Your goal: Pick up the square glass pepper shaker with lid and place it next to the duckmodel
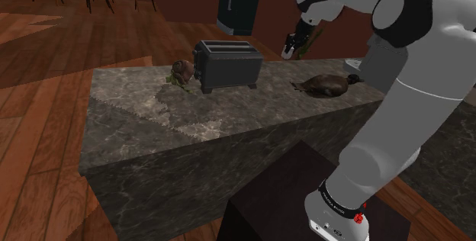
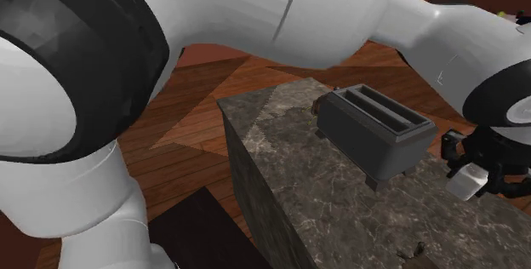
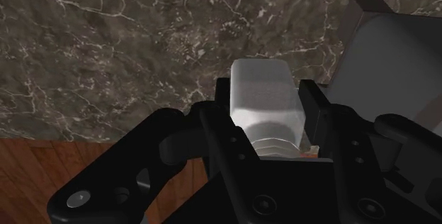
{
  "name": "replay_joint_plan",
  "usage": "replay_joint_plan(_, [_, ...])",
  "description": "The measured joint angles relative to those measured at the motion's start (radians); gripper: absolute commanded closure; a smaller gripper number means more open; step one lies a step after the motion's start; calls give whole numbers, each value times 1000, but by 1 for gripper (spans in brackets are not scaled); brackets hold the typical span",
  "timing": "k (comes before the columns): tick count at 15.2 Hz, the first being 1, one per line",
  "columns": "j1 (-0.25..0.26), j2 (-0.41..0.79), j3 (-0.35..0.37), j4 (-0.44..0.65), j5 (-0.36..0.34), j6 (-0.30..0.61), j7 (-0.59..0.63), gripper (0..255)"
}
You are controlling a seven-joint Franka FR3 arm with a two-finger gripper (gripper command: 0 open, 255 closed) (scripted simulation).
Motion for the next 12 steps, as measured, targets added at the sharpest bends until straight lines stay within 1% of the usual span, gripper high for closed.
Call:
replay_joint_plan(5, [-79,192,-14,241,93,-79,-91,255])
replay_joint_plan(11, [-234,473,0,665,190,-247,-152,255])
replay_joint_plan(12, [-270,534,7,770,204,-290,-151,255])
